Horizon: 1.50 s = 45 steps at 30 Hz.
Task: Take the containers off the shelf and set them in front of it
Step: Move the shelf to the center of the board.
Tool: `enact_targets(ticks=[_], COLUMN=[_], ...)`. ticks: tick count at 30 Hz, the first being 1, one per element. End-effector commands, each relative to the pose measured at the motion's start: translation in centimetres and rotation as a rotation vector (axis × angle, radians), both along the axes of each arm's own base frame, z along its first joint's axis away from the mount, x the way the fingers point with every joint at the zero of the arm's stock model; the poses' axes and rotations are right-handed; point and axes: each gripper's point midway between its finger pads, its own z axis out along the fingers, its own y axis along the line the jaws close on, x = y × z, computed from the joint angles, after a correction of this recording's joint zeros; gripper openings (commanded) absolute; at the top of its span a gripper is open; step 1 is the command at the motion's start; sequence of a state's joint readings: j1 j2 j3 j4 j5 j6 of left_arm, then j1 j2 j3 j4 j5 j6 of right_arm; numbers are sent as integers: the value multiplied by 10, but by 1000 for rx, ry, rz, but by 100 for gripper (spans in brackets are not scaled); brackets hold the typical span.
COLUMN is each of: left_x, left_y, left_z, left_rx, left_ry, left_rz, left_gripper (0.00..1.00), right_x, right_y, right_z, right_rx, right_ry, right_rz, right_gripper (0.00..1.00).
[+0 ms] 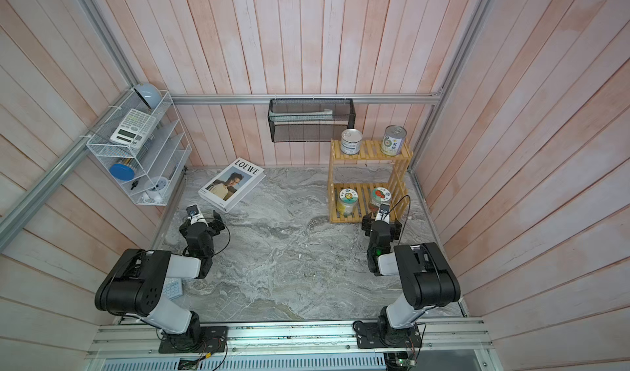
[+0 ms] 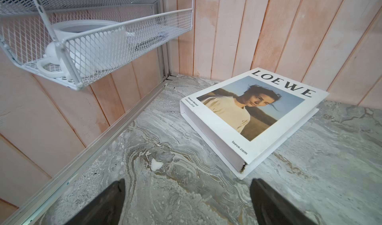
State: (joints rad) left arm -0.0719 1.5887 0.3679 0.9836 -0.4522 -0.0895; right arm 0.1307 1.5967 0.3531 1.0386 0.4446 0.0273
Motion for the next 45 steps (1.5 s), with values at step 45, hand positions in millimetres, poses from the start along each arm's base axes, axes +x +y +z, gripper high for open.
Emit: enact_targets(ticks=[45], left_x=[28], left_y=[-239], left_z=[129], left_rx=[1], left_ry=[169], left_rz=[-528], left_gripper=[100], right_x=[-64], right_y=[-13], right_z=[99], right_rx=[112], right_ry=[120], right_rz=[-116], right_gripper=[98])
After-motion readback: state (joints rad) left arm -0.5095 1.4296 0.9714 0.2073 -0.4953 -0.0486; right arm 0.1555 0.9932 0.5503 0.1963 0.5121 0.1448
